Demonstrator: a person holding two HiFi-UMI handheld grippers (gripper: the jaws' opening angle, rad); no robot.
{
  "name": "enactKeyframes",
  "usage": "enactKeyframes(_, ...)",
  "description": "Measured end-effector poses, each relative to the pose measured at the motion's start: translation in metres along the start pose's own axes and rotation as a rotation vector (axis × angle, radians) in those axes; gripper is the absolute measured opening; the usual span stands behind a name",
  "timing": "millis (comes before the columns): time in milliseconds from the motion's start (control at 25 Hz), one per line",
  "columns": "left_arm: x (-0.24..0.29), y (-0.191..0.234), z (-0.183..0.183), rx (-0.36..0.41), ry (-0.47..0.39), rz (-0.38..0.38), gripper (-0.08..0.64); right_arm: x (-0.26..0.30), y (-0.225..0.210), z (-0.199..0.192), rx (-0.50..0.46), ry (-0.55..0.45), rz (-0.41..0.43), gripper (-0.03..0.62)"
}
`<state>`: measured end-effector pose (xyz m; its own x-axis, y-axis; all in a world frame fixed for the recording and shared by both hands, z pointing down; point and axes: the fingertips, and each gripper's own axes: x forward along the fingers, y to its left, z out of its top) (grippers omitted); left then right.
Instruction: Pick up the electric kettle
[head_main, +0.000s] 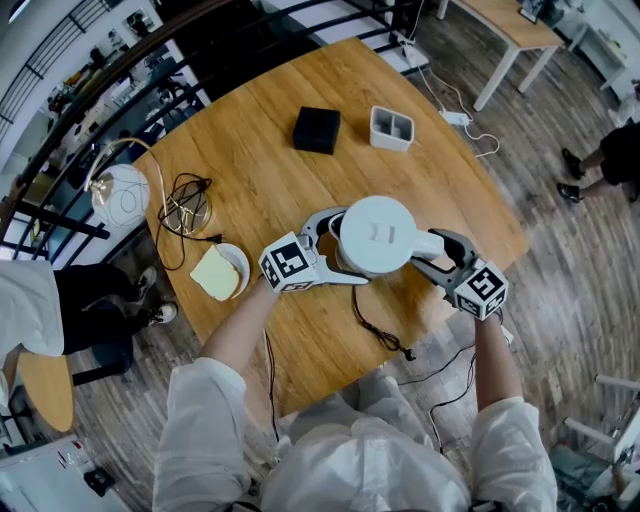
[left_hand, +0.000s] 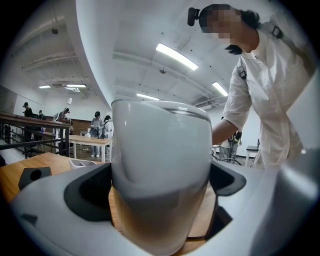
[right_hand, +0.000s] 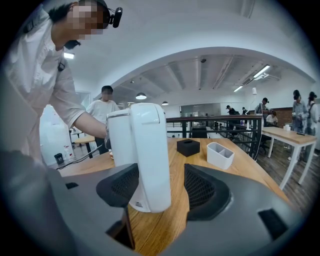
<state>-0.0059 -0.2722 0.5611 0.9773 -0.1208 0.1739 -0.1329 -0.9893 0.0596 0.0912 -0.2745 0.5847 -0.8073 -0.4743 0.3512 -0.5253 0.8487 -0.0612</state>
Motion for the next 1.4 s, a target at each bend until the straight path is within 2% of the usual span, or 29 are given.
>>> enactKeyframes(480,0.002,0.001,0.0,-0.005,-0.018,-0.012,0.586,0.005,-0.002,0.002,-0.026,-0.017,-0.011,0.282)
enactKeyframes(920,0.001,0.001,0.003,-0.007,-0.031,-0.013,0.586,0.007,0.002,0.006,-0.05,-0.019,0.018,0.228)
enactKeyframes(1120,0.002,0.001,0.003,-0.008,-0.035,-0.012,0.586,0.008,0.012,0.008,-0.09,0.003,0.054,0.146)
enactKeyframes(1400,0.002,0.002,0.003,-0.009,-0.038,-0.012,0.586,0.01,0.009,0.006,-0.113,0.019,0.033,0.119)
